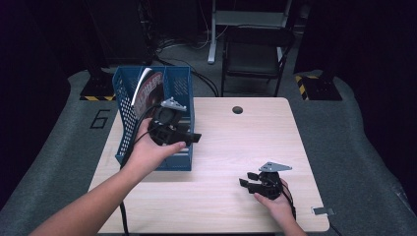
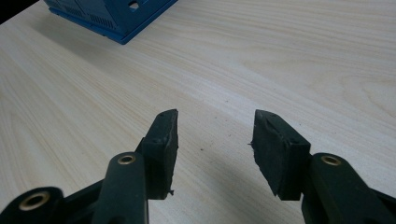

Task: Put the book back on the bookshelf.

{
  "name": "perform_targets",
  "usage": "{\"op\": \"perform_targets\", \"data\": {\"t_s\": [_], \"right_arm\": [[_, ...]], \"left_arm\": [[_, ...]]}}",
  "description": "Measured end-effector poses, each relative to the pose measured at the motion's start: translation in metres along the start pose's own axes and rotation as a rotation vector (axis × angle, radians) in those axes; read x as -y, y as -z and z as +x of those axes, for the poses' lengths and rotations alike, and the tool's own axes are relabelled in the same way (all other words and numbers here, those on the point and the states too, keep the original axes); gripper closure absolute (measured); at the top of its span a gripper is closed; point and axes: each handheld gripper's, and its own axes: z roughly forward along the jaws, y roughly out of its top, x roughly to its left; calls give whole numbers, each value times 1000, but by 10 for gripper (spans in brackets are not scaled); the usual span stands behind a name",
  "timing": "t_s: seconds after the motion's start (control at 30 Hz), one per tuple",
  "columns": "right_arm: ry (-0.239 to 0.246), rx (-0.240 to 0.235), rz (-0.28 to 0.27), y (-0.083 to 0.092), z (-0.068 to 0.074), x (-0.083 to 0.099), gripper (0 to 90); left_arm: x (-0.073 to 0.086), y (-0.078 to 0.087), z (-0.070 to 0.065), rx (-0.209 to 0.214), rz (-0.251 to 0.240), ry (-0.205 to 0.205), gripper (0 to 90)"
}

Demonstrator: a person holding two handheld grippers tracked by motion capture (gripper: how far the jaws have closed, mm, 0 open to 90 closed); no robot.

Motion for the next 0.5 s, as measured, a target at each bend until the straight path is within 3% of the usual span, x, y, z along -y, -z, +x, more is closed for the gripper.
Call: {"op": "perform_targets", "data": {"t_s": [0.33,0.5], "right_arm": [[-3,0,-1,1,0,0,503],[-2,0,-2,1,0,0,502]], "left_arm": [[20,-31,-10,27,31,-16,463],[39,-53,-15,45,58,-24,463]]}}
